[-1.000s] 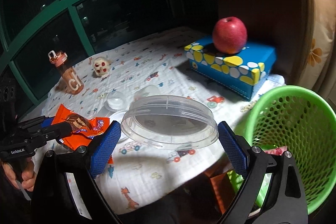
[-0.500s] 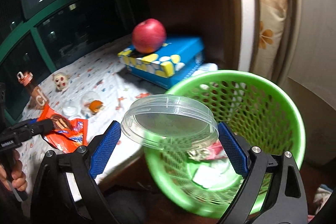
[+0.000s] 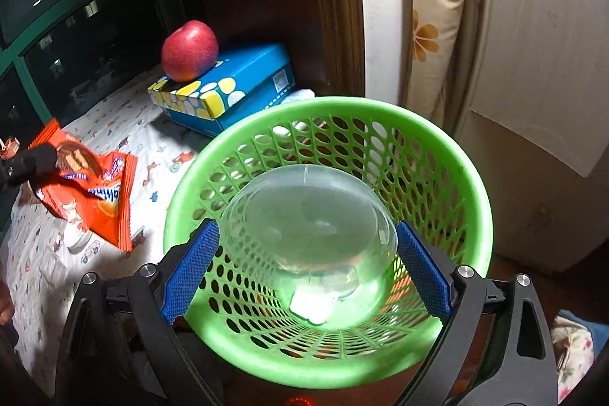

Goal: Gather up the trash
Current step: 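Drop the clear lid into the green basket while the left tool carries the wrapper over, then open the left tool to drop the orange wrapper into the basket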

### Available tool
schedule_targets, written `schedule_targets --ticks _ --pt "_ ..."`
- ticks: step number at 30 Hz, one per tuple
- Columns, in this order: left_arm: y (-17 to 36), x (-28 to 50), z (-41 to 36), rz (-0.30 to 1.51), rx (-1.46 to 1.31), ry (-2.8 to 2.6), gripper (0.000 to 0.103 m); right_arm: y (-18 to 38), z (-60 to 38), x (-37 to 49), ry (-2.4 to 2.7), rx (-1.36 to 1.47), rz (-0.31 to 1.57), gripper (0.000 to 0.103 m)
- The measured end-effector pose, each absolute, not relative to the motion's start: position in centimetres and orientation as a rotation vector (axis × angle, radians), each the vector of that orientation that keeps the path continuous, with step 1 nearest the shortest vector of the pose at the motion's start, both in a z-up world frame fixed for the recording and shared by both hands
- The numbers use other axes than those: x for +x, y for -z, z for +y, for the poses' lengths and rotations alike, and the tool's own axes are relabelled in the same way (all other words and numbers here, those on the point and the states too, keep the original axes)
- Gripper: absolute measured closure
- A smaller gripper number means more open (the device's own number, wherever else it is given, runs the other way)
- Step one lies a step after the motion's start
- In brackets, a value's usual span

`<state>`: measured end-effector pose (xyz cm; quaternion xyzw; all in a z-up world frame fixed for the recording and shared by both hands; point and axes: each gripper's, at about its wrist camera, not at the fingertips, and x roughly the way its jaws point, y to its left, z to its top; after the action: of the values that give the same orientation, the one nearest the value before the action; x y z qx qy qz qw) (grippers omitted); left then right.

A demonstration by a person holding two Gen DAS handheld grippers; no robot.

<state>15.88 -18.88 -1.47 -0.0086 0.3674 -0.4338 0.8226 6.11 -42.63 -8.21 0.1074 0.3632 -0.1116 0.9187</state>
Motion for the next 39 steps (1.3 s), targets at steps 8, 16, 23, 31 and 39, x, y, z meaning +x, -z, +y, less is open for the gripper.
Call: schedule_targets --ticks 8,16,23,31,39 --pt "1.6 16.0 -23.6 0.805 0.021 0.962 0.069 8.5 -43.7 5.4 0.234 0.237 0.745 0.008" --pt "3.3 15.8 -27.0 0.856 0.053 0.973 0.069 8.2 -44.7 4.0 0.240 0.258 0.732 0.008" --pt "5.1 15.6 -28.5 0.913 0.061 0.972 0.069 8.0 -45.2 2.7 0.246 0.282 0.713 0.008" --pt "6.4 15.4 -28.7 0.959 0.038 0.968 0.049 8.2 -45.7 1.3 0.250 0.317 0.706 0.008" --pt "6.5 14.2 -25.9 0.955 0.039 0.930 0.045 7.8 -44.6 0.8 0.232 0.320 0.699 0.008"
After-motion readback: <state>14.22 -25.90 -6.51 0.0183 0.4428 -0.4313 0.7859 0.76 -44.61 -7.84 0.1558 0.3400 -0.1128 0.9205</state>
